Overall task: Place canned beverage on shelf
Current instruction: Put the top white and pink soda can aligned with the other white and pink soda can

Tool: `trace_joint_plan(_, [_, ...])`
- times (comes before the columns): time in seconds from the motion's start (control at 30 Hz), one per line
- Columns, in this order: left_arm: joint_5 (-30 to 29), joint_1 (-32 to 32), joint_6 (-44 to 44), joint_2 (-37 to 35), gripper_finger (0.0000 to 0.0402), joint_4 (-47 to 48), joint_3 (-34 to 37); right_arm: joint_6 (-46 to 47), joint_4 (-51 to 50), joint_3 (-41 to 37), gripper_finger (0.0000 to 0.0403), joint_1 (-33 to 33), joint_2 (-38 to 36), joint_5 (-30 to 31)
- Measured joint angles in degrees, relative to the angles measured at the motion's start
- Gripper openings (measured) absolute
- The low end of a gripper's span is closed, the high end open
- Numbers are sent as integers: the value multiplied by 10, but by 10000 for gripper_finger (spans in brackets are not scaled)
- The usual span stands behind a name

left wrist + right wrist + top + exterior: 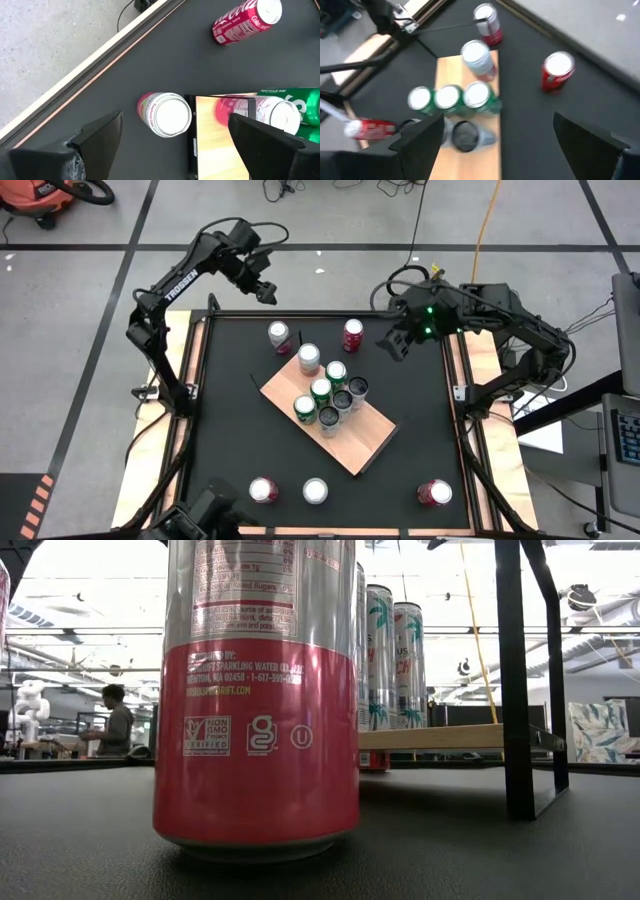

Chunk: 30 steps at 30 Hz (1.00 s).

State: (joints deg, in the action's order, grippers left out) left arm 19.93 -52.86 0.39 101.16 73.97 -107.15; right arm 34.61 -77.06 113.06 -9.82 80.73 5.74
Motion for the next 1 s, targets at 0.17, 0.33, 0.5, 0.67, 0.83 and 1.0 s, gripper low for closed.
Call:
trace_joint_plan(0.17, [7, 0, 18, -1, 361, -3, 8, 76, 0, 0, 352, 62, 3, 25])
trace_joint_plan(0.33, [8, 5, 28, 0, 361, 3, 40, 122, -2, 0, 352, 109, 11, 87])
trace_joint_plan(0.5, [-11, 12, -43, 0, 361, -15, 62, 139, -1, 0, 352, 125, 22, 95])
trace_joint_plan(0.67, [-37, 42, -105, 0, 361, -48, 102, 148, 2, 0, 352, 126, 30, 107])
trace_joint_plan(0.83, [-81, 73, -146, 0, 361, -67, 131, 138, 3, 0, 352, 125, 37, 108])
trace_joint_plan(1.0, [-114, 94, -196, 0, 361, -83, 158, 112, 3, 0, 352, 119, 37, 110])
